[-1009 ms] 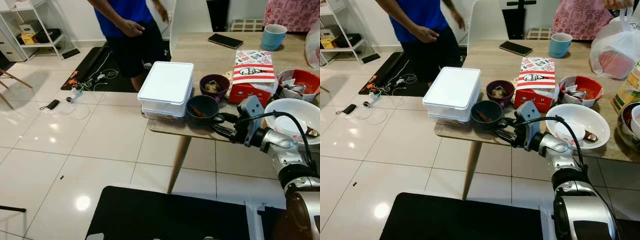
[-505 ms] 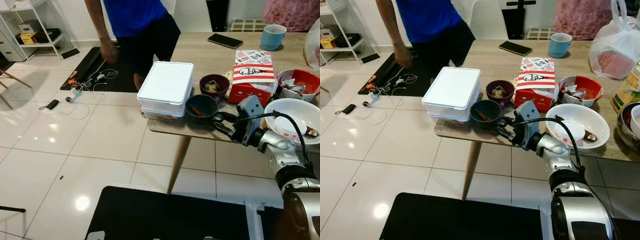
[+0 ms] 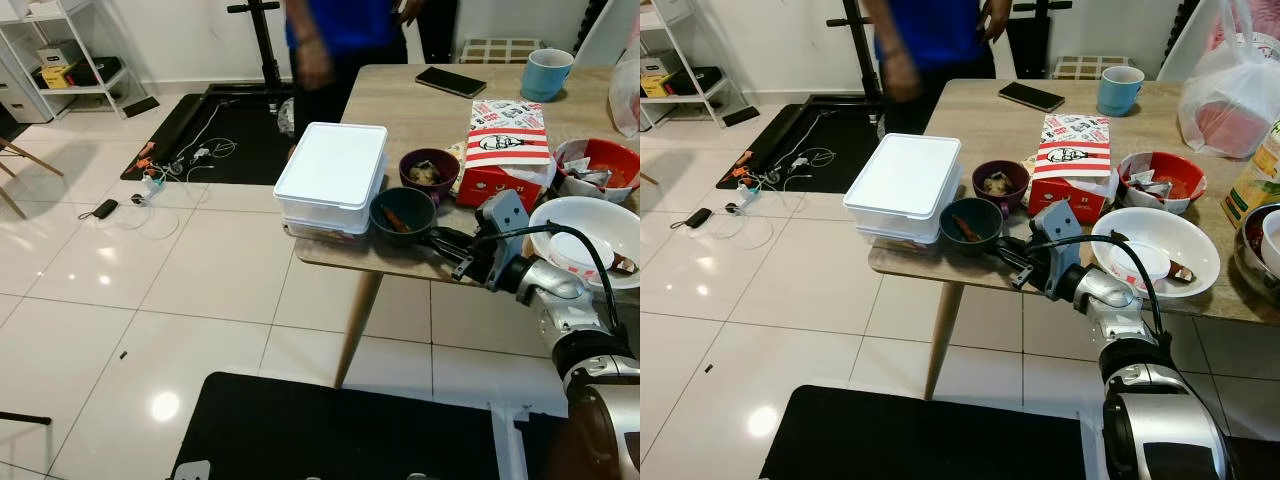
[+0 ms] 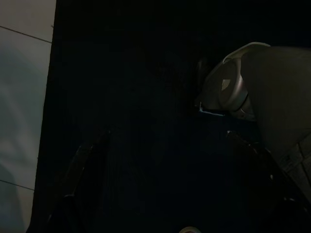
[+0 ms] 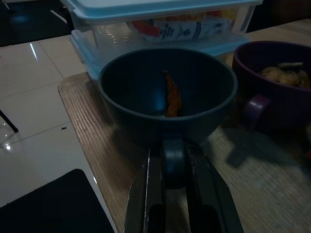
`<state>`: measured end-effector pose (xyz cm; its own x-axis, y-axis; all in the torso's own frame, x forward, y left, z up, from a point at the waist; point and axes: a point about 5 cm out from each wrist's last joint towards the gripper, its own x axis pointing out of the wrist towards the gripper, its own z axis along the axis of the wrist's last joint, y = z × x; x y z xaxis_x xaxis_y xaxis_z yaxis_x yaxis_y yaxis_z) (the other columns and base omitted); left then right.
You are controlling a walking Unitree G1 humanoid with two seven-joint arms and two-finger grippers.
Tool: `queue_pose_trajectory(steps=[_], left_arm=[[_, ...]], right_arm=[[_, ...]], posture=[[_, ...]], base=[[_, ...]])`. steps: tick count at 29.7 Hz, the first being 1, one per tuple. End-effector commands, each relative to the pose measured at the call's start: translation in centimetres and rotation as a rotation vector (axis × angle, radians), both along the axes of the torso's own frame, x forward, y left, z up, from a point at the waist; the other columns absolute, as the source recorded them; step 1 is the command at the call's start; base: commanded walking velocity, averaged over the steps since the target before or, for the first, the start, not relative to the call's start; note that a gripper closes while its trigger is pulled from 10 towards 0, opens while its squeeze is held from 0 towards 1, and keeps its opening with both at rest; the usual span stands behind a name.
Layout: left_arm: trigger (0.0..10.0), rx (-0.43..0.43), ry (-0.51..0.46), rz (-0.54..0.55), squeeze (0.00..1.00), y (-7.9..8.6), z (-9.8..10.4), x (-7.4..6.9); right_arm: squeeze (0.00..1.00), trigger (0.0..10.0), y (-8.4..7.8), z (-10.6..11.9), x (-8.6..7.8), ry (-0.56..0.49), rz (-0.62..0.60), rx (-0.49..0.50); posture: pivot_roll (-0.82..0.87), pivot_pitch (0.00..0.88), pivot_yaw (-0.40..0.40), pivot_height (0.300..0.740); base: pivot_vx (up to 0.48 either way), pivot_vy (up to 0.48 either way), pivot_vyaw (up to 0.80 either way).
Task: Restocking fridge
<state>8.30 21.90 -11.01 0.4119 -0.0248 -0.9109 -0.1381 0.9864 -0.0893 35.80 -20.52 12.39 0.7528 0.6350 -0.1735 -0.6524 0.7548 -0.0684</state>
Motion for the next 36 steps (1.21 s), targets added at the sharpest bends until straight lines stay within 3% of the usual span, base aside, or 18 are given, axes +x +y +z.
queue_pose_trajectory(steps=[1, 13, 20, 21, 24, 30, 32, 33, 34, 36], left_arm=[[10.0, 0.005, 0.011, 0.014, 0.00, 0.3, 0.0, -0.3], [10.0, -0.006, -0.003, 0.008, 0.00, 0.0, 0.1, 0.6], [10.0, -0.012, -0.006, -0.005, 0.00, -0.2, 0.2, 1.3], [10.0, -0.010, -0.009, -0.002, 0.00, -0.2, 0.2, 1.5], [10.0, -0.008, -0.011, 0.000, 0.00, -0.2, 0.3, 1.6], [10.0, -0.003, -0.011, 0.002, 0.00, -0.1, 0.3, 1.8], [10.0, 0.001, -0.010, 0.003, 0.00, -0.1, 0.3, 1.8], [10.0, 0.001, -0.010, 0.003, 0.00, -0.1, 0.3, 1.8], [10.0, 0.008, -0.007, 0.006, 0.00, -0.1, 0.3, 1.8], [10.0, 0.011, -0.007, 0.008, 0.00, -0.1, 0.3, 1.8]], right_arm=[[0.00, 0.0, -0.6, 0.4, 0.0, -0.022, -0.020, 0.027], [0.00, 0.0, -3.4, 1.9, -1.5, -0.091, 0.074, 0.172], [0.00, 0.0, -3.6, 1.8, -3.5, -0.070, 0.274, 0.191], [0.00, 0.0, -2.8, 1.8, -4.2, -0.054, 0.373, 0.198], [0.00, 0.0, -1.8, 1.8, -4.9, -0.042, 0.462, 0.207], [0.00, 0.0, 0.1, 1.9, -5.5, -0.035, 0.555, 0.217], [0.00, 0.0, 1.6, 1.6, -5.9, -0.024, 0.604, 0.208], [0.00, 0.0, 1.6, 1.6, -5.9, -0.024, 0.604, 0.208], [0.00, 0.0, 3.1, 1.4, -6.3, -0.017, 0.652, 0.209], [0.00, 0.0, 3.7, 1.4, -6.6, -0.014, 0.667, 0.209]], posture=[[0.06, 0.070, 0.091, 0.740], [0.04, 0.051, 0.089, 0.740], [0.03, 0.032, 0.089, 0.740], [0.03, 0.025, 0.086, 0.740], [0.03, 0.024, 0.085, 0.740], [0.03, 0.015, 0.085, 0.740], [0.03, 0.011, 0.085, 0.740], [0.03, 0.011, 0.085, 0.740], [0.03, 0.008, 0.082, 0.740], [0.03, 0.008, 0.082, 0.740]], base=[[0.000, 0.000, 0.00], [0.000, 0.000, 0.00], [0.000, 0.000, 0.00], [0.000, 0.000, 0.00], [0.000, 0.000, 0.00], [0.000, 0.000, 0.00], [0.000, 0.000, 0.00], [0.000, 0.000, 0.00], [0.000, 0.000, 0.00], [0.000, 0.000, 0.00]])
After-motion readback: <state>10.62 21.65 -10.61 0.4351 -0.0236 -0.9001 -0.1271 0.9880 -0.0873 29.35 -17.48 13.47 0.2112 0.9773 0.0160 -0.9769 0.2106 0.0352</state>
